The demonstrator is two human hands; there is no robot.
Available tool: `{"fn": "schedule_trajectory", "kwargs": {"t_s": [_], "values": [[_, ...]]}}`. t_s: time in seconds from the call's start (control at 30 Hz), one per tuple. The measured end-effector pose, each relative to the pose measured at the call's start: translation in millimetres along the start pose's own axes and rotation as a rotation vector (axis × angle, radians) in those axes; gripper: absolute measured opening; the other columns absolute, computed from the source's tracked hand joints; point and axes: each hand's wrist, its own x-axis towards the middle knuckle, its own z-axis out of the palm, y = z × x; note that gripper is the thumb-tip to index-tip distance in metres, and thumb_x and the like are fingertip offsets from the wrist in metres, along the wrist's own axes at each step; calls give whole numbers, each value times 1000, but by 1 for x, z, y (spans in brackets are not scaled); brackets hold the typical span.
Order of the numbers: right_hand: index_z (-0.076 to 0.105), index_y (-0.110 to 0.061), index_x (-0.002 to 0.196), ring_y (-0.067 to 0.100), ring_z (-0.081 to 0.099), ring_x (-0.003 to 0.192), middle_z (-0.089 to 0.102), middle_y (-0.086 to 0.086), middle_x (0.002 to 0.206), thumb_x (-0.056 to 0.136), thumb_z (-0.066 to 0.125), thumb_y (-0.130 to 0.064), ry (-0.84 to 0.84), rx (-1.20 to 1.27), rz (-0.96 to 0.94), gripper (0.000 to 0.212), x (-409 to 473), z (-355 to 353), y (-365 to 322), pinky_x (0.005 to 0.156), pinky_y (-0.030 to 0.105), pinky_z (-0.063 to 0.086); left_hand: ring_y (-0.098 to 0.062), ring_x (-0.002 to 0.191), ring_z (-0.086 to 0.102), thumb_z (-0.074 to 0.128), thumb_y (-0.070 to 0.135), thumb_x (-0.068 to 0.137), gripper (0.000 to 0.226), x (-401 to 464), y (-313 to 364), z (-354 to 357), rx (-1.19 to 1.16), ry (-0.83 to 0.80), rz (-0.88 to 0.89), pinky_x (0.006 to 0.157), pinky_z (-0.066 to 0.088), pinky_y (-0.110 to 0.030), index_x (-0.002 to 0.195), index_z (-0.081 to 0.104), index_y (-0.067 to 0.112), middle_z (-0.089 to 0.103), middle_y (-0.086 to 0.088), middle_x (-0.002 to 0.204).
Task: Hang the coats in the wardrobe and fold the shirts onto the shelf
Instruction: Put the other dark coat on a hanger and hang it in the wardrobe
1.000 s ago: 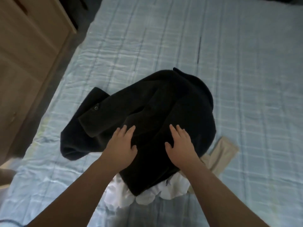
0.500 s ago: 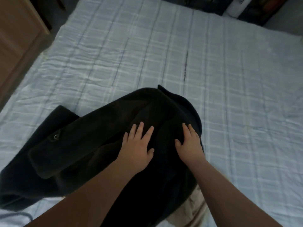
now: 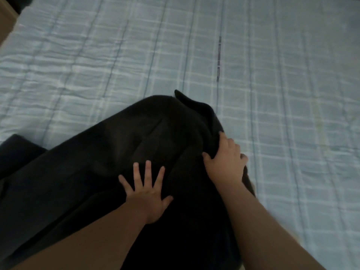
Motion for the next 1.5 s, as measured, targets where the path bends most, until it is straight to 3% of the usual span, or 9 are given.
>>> {"fn": "schedule_trajectory", "kwargs": {"t_s": [0.2, 0.57, 0.7, 0.8, 0.97, 1.17, 1.27, 1.4, 1.5], "values": [[54, -20, 133, 28, 59, 92, 65, 3, 100, 72, 70, -18, 192, -39, -160, 64, -44, 45, -28, 87, 46, 39, -43, 110, -59, 25, 67, 93, 85, 11, 7, 2, -43, 25, -25, 81, -31, -75, 130, -41, 29, -63, -9, 121], [62, -32, 128, 25, 54, 102, 61, -1, 107, 82, 48, -34, 21, -118, -328, 48, -50, 12, -28, 86, 46, 37, -44, 109, -61, 28, 63, 94, 87, 17, 5, 7, -39, 105, 26, 74, -39, -69, 146, -32, 27, -66, -8, 120], [73, -40, 94, 31, 44, 123, 57, -2, 120, 72, 44, -22, 34, 145, -242, 41, -3, -12, 8, 103, 58, 34, -42, 109, -61, 22, 69, 92, 86, 17, 5, 6, -64, 96, 19, 77, -38, -70, 132, -41, 25, -66, -8, 118], [50, -41, 104, 39, 33, 139, 46, 8, 143, 71, 44, -23, -137, 221, -146, 39, 24, -8, 21, 109, 60, 30, -41, 109, -61, 22, 70, 92, 86, 19, 5, 7, -89, 98, 14, 77, -39, -69, 131, -41, 27, -66, -6, 118], [35, -10, 140, 42, 40, 131, 44, 19, 140, 82, 63, -19, -226, 202, 17, 66, 33, 0, 19, 110, 48, 33, -41, 109, -60, 21, 71, 92, 85, 21, 5, 8, -103, 89, 11, 83, -32, -72, 131, -41, 28, -64, -7, 120], [49, -8, 134, 35, 53, 119, 40, 16, 140, 79, 75, -39, -431, 114, 110, 67, 36, -26, 23, 97, 38, 45, -45, 117, -53, 25, 66, 94, 87, 19, 4, 10, -105, 141, 9, 89, -25, -76, 135, -38, 24, -57, -12, 131], [58, -14, 120, 29, 59, 105, 57, 12, 124, 72, 83, -42, -491, 169, 147, 61, 34, -48, 29, 89, 36, 47, -45, 122, -50, 25, 68, 93, 87, 18, 3, 13, -104, 194, 23, 88, -27, -75, 141, -36, 28, -59, -10, 128], [54, -16, 98, 20, 58, 79, 61, 3, 92, 72, 85, -31, -267, 422, 99, 43, -8, -71, 31, 69, 34, 45, -46, 132, -43, 23, 70, 92, 85, 9, 3, 9, -98, 223, 42, 92, -24, -76, 144, -33, 32, -52, -10, 140], [51, -16, 93, 22, 60, 79, 62, 2, 86, 74, 83, -34, -21, 511, 78, 41, -58, -94, 23, 71, 36, 47, -44, 135, -40, 26, 70, 92, 85, -12, 1, 2, -100, 190, 75, 99, -21, -74, 146, -30, 36, -43, -10, 151]]}}
